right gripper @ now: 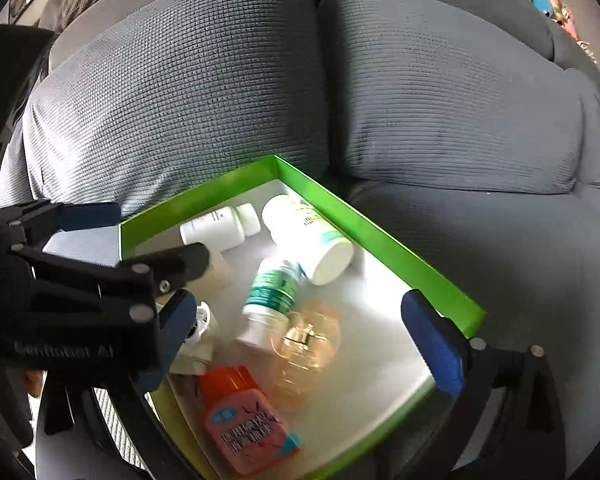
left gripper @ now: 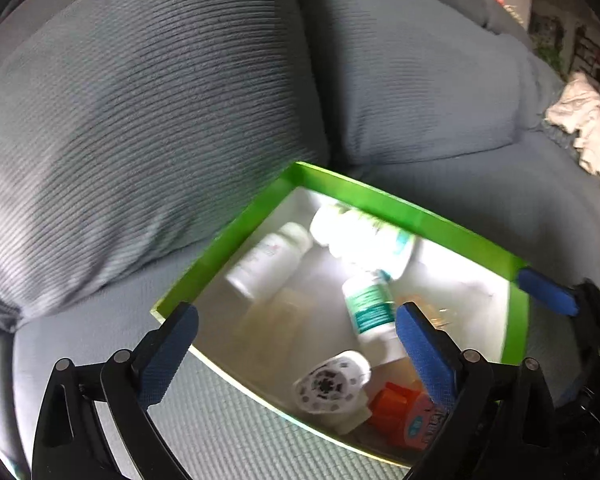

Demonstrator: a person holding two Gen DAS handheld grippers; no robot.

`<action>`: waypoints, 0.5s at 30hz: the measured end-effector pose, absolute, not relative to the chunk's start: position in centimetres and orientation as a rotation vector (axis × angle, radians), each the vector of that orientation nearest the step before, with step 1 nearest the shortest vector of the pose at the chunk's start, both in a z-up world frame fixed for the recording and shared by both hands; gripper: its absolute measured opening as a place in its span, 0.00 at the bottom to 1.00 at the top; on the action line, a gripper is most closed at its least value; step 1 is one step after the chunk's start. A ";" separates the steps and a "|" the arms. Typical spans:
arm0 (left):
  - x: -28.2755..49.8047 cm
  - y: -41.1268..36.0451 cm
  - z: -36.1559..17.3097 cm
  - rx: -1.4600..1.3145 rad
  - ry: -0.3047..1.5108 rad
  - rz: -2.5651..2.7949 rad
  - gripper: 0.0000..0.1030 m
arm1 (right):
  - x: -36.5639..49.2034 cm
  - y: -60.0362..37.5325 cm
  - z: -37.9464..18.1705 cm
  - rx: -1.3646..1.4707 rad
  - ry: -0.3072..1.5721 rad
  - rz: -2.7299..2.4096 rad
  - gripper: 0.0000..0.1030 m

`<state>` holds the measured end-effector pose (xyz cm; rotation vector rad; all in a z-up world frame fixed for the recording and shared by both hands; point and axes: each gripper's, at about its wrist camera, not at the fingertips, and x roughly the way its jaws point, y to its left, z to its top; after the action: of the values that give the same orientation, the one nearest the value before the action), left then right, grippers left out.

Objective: Organize rigid objects

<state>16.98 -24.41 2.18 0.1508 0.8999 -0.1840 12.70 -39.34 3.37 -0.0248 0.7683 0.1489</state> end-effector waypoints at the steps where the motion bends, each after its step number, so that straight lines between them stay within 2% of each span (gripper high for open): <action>1: 16.7 -24.4 2.2 0.158 0.893 -0.179 0.96 | 12.5 -39.4 3.4 -0.035 0.770 0.144 0.99; 2: 16.4 -24.6 2.3 0.165 0.875 -0.177 0.95 | 12.3 -39.4 3.4 -0.047 0.769 0.138 0.99; 3: 16.1 -24.7 2.5 0.170 0.857 -0.173 0.79 | 12.1 -39.4 3.4 -0.058 0.766 0.130 0.99; 4: 15.8 -24.7 2.8 0.178 0.841 -0.164 0.51 | 12.0 -39.4 3.4 -0.066 0.766 0.125 0.99; 5: 15.9 -24.7 2.9 0.189 0.843 -0.124 0.05 | 11.9 -39.4 3.4 -0.068 0.763 0.124 0.99; 6: 16.1 -24.5 3.0 0.188 0.847 -0.066 0.00 | 11.9 -39.4 3.6 -0.066 0.759 0.123 0.99; 9: 16.4 -24.5 3.4 0.159 0.869 -0.094 0.00 | 11.8 -39.7 3.8 -0.045 0.754 0.121 0.99; 10: 16.4 -24.6 3.5 0.144 0.881 -0.117 0.03 | 11.7 -39.9 4.0 -0.039 0.751 0.120 0.99; 11: 16.4 -24.7 3.5 0.131 0.899 -0.132 0.19 | 11.6 -40.0 4.0 -0.034 0.750 0.120 0.99; 12: 16.5 -24.8 3.6 0.126 0.910 -0.134 0.58 | 11.6 -40.0 4.0 -0.033 0.750 0.119 0.99; 13: 16.5 -24.9 3.7 0.124 0.918 -0.134 0.82 | 11.6 -40.1 4.0 -0.032 0.750 0.114 0.99; 14: 16.3 -24.8 4.0 0.113 0.896 -0.130 1.00 | 11.6 -40.1 4.0 -0.030 0.753 0.110 0.99; 15: 16.2 -24.8 4.2 0.109 0.877 -0.133 1.00 | 11.6 -40.1 3.9 -0.031 0.750 0.104 0.99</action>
<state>16.17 -24.80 4.22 0.1090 0.8767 -0.1326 11.63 -40.07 3.93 -0.0314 0.7500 0.1045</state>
